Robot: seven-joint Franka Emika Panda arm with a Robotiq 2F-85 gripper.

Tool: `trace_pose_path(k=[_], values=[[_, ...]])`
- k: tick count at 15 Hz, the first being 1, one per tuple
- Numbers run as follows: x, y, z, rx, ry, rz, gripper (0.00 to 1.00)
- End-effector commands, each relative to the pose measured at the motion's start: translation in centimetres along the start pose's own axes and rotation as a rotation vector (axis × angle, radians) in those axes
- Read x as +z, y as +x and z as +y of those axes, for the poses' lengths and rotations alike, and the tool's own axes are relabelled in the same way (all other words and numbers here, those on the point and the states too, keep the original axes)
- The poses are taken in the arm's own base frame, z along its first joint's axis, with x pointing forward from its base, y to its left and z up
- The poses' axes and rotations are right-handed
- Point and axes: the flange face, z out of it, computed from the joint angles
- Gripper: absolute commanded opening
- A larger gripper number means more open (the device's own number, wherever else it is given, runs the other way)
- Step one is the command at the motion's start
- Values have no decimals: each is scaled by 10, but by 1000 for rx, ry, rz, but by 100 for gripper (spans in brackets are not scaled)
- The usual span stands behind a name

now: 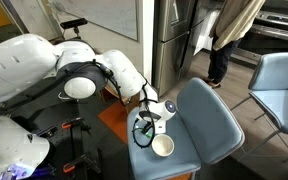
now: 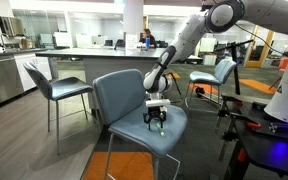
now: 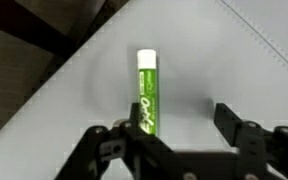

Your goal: Remove the green marker from the white bowl and put it on the blue chair

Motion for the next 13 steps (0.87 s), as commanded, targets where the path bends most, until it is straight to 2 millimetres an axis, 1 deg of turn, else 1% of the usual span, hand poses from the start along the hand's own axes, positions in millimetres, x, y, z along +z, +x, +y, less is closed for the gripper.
trace_pose_path(k=[1, 4, 7, 10, 13], values=[[-6, 1, 2, 16, 9, 15, 100], [-2, 5, 9, 32, 1, 7, 100], [1, 8, 21, 51, -20, 8, 100], [5, 10, 34, 7, -43, 10, 100], [5, 7, 30, -63, -41, 28, 100]])
